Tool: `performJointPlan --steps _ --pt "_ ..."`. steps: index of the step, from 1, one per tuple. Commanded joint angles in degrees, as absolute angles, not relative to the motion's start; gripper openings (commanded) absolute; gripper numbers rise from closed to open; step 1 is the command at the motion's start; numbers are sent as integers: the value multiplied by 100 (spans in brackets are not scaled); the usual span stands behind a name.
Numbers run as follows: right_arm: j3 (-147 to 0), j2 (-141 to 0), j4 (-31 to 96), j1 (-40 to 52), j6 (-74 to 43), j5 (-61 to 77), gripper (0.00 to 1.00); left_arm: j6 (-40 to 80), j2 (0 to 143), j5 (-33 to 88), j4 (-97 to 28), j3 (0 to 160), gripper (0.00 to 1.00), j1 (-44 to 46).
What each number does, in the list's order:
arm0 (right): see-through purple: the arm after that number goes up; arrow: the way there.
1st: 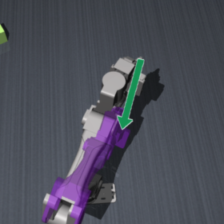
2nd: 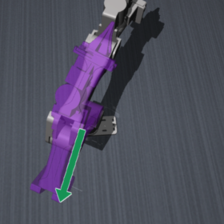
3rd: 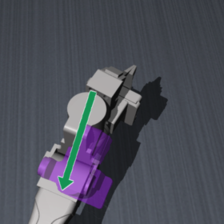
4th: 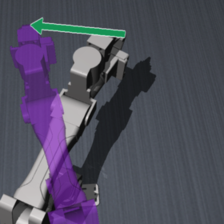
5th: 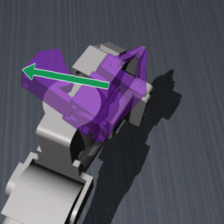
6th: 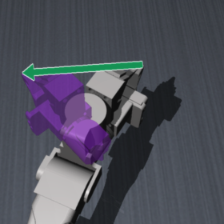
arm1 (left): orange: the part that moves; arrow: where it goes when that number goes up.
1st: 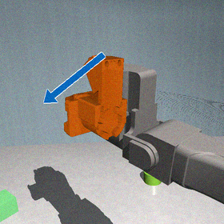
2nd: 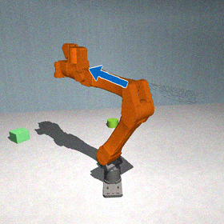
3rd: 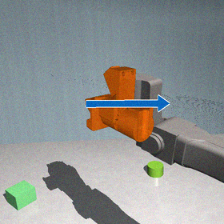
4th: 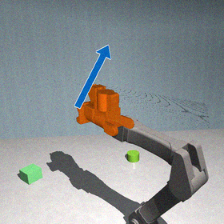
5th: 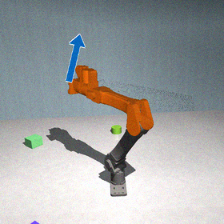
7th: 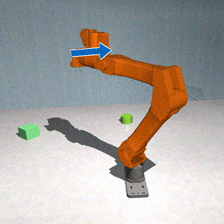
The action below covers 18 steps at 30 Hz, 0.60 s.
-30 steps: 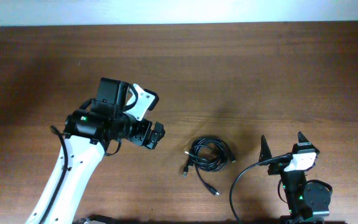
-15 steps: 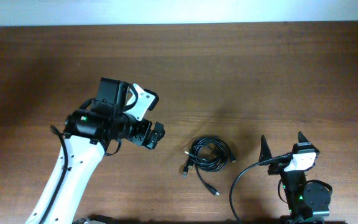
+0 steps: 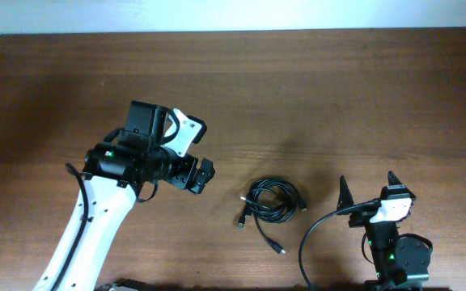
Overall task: Untangle cables
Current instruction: 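Raise the left arm and move its gripper toward the black cable coil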
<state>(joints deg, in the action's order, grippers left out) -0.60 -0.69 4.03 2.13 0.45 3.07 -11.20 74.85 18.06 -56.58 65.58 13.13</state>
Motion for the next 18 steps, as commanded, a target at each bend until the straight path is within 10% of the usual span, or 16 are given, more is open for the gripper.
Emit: performJointPlan --steps 1,18 --pt "-32 -21 425 261 64 425 99 -1234 7522 1868 -5671 6678 99 1334" --pt "-32 -21 423 261 64 425 99 -1234 7522 1868 -5804 6678 99 1334"
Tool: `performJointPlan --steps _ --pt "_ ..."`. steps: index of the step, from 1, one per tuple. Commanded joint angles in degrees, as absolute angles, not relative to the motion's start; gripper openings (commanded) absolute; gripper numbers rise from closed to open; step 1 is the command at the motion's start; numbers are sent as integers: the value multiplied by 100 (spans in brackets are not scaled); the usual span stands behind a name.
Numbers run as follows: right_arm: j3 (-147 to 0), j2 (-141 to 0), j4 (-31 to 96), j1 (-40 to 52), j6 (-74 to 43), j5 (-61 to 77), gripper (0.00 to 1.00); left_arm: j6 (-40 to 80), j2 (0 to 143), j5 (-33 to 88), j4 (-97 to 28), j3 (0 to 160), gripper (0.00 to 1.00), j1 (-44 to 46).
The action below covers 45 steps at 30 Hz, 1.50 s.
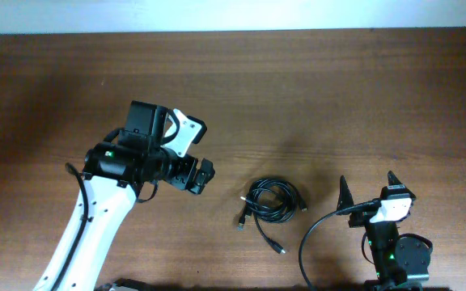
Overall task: Untangle cables
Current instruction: 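Raise the left arm and move its gripper toward the black cable coil, then raise the right arm and lower its gripper onto the cable coil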
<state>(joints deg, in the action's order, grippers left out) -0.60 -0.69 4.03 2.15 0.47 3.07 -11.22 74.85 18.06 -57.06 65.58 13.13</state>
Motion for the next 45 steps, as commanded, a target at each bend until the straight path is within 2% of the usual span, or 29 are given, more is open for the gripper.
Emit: performJointPlan --steps 1,15,23,26,30,32,37,45 --pt "-32 -21 423 261 64 425 99 -1234 7522 1868 -5822 6681 99 1334" --pt "-32 -21 242 261 148 -64 99 -1385 7522 1822 -5822 6678 99 1334" --pt "-34 -21 248 261 -523 353 99 -1385 7522 1820 -5795 6678 99 1334" --pt "-252 -21 154 261 -655 1120 99 -1385 7529 1758 -5793 6678 99 1334" --pt "-1059 -32 969 261 -869 1354 99 -1382 7533 1758 -5791 6678 99 1334" --pt "-1717 -176 1778 261 -867 1361 99 -1382 7533 1758 -5771 6678 99 1334" --pt "-2856 -1149 2576 261 -843 1949 99 -1382 7533 1758 -5754 6678 99 1334" --pt "-4589 -4421 3745 261 -845 2895 99 -1339 7544 1761 -5745 6678 99 1334"
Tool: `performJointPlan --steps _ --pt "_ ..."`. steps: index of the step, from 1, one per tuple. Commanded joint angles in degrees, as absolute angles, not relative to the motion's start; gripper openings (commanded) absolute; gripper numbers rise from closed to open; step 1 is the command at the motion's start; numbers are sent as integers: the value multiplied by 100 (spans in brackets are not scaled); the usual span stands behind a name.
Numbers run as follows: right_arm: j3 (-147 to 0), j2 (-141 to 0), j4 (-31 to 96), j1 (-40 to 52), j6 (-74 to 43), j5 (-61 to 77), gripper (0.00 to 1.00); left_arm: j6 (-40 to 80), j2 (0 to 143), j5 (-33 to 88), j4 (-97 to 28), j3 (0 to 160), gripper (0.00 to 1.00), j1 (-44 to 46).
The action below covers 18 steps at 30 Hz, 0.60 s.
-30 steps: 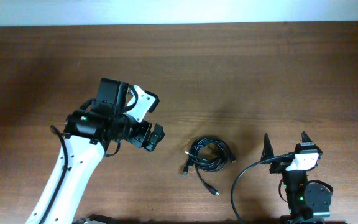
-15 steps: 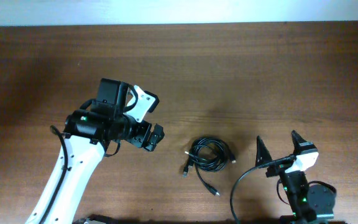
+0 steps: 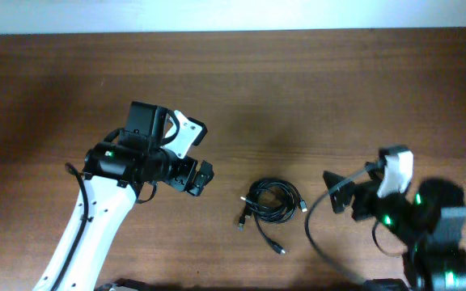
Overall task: Untangle cables
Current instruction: 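Raise the right arm and lower its gripper onto the cable coil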
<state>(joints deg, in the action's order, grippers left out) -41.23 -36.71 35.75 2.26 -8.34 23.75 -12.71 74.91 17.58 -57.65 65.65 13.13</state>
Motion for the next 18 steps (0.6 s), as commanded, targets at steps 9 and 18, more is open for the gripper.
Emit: performJointPlan --steps 9,18 --pt "-5159 -6790 3874 261 -843 3540 99 -1334 8005 1763 -5669 6678 99 1334" --pt "-5155 -6790 3695 261 -913 3540 99 -1269 8014 1761 -5618 6678 99 1334"
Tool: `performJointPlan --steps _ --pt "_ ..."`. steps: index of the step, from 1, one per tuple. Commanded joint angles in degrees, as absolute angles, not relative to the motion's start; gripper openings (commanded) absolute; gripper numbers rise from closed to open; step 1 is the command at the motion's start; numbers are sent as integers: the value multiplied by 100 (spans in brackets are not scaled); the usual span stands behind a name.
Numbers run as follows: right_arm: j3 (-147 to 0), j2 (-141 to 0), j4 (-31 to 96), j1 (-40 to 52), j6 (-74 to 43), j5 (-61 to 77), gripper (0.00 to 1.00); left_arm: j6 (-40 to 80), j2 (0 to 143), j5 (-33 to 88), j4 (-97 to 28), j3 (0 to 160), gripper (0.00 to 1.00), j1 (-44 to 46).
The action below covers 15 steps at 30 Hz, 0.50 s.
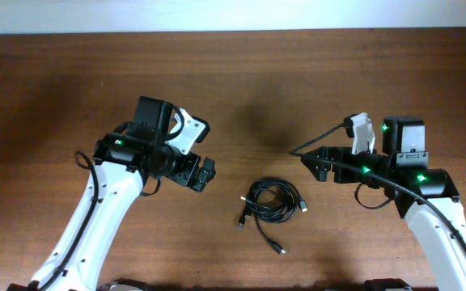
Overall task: Untangle cables
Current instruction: 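Raise the right arm and lower its gripper onto the cable coil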
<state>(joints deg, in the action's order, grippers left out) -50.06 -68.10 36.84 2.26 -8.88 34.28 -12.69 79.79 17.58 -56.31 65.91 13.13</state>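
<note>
A black cable bundle (273, 200) lies coiled on the wooden table, right of centre near the front. Its loose plug ends point out at the left (242, 220), the front (279, 249) and the right (304, 207). My left gripper (203, 174) hovers left of the coil, apart from it, fingers open and holding nothing. My right gripper (314, 165) is raised just above and to the right of the coil, pointing left. Its fingers stand open and hold nothing.
The brown wooden table (298, 81) runs back to a white wall edge at the far side. A thin black lead (318, 144) of the right arm arcs over its gripper. Both arms reach in from the front corners.
My right arm has come further up and out over the table, its gripper now above the coil's right side. The left arm has shifted slightly up and right. The cable has not moved.
At the two oldest moments my right arm sat folded at the front right with its gripper open, and the left gripper hung left of the coil. Then the right arm was lifting out, blurred. Now it stands extended beside the untouched coil.
</note>
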Motion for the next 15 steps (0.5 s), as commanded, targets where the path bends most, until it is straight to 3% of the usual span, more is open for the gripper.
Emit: performJointPlan --steps 1,10,15 --pt "-5155 -6790 3754 261 -915 3540 99 -1271 8014 1758 -5618 6678 99 1334" --pt "-5155 -6790 3723 266 -969 3798 99 -819 8014 1520 -5282 6678 99 1332" --pt "-5155 -7061 3817 838 -753 3347 99 -515 8014 1437 -5260 6678 99 987"
